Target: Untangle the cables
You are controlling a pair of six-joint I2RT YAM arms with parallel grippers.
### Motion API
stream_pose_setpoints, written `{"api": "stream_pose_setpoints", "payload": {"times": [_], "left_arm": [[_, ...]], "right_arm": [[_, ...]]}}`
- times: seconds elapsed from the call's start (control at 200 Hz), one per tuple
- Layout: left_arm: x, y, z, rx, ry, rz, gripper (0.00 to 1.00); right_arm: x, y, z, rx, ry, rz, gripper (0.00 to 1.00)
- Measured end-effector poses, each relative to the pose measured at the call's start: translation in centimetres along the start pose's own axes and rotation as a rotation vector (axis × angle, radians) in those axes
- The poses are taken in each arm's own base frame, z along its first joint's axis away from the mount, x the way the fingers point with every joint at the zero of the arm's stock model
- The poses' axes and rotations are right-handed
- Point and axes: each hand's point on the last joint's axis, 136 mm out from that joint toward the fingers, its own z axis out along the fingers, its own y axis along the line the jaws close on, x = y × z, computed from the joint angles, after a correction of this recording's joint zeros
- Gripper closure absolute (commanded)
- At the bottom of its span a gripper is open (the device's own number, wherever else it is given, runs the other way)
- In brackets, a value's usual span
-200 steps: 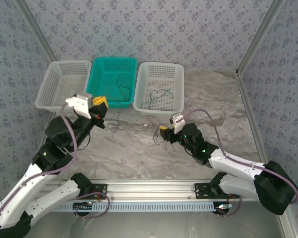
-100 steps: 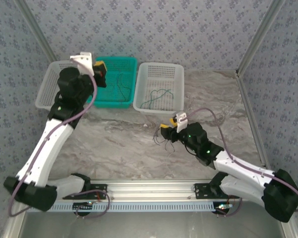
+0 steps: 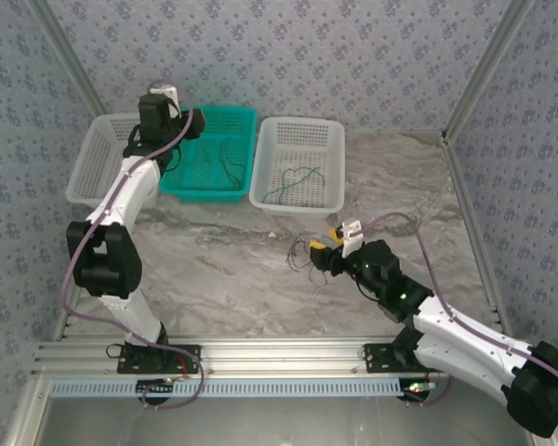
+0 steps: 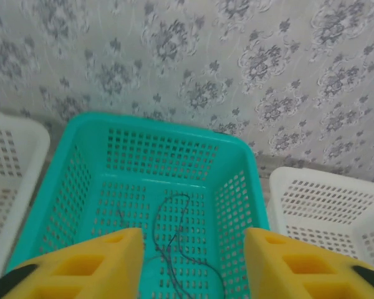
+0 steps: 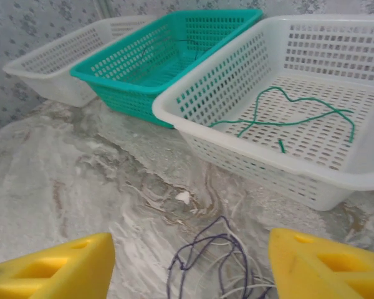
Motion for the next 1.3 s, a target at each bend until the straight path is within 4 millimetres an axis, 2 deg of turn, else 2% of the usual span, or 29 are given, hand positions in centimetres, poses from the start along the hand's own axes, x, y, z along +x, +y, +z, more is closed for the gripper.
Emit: {"api": "stream_pose_setpoints", "payload": {"times": [0.08, 0.15, 0.21, 0.305, 0.37, 0.405, 0.47, 0.56, 0.7, 0.79, 0.879, 0.974, 1.104, 1.189, 1.299], "left_arm": [[1.4, -0.6, -1.1, 0.006, 0.016, -0.03, 0.49], [2.2, -2.2, -3.3, 0.028, 0.016, -0.029, 0.49], [2.5, -4.8, -6.1, 0.071, -0.005, -0.002, 0.47], [2.7, -11.0, -12.2, 0.222, -0.076, 0.076, 0.42], [3.5, -15.0, -16.6, 0.35, -0.121, 0.128, 0.39], [4.2, -16.4, -18.5, 0.406, -0.138, 0.153, 0.38], [6.2, -17.9, -20.5, 0.475, -0.136, 0.193, 0.36], [10.4, -19.0, -21.3, 0.531, -0.079, 0.25, 0.31], [19.2, -19.7, -20.8, 0.584, 0.101, 0.384, 0.28], [22.4, -20.1, -21.4, 0.622, 0.165, 0.446, 0.23], [23.4, -20.3, -21.8, 0.643, 0.177, 0.477, 0.17], [23.3, -20.3, -21.7, 0.643, 0.169, 0.491, 0.14], [23.2, -20.4, -21.7, 0.646, 0.157, 0.494, 0.14], [23.2, -20.3, -21.6, 0.641, 0.154, 0.494, 0.14], [23.3, -19.9, -21.2, 0.611, 0.153, 0.485, 0.14]], "right_arm": [[0.1, -0.8, 0.0, 0.036, 0.004, 0.012, 0.25], [0.3, -1.5, 0.2, 0.064, 0.009, 0.025, 0.23], [0.7, -2.1, 0.4, 0.088, 0.025, 0.043, 0.22], [2.2, -3.3, 1.0, 0.133, 0.08, 0.088, 0.22], [3.4, -4.2, 1.3, 0.171, 0.13, 0.133, 0.22], [3.9, -4.8, 1.5, 0.193, 0.159, 0.164, 0.22], [4.6, -5.4, 2.0, 0.219, 0.207, 0.217, 0.22], [5.6, -5.7, 2.8, 0.226, 0.265, 0.284, 0.22], [7.4, -5.3, 3.7, 0.21, 0.342, 0.352, 0.21], [8.3, -5.2, 4.3, 0.213, 0.383, 0.376, 0.18], [9.1, -5.2, 5.0, 0.219, 0.419, 0.389, 0.17], [10.0, -5.1, 5.7, 0.223, 0.458, 0.392, 0.17], [12.0, -4.9, 6.4, 0.225, 0.521, 0.387, 0.25], [13.2, -4.6, 6.8, 0.219, 0.562, 0.377, 0.41], [13.7, -4.0, 7.2, 0.214, 0.581, 0.335, 0.71]]}}
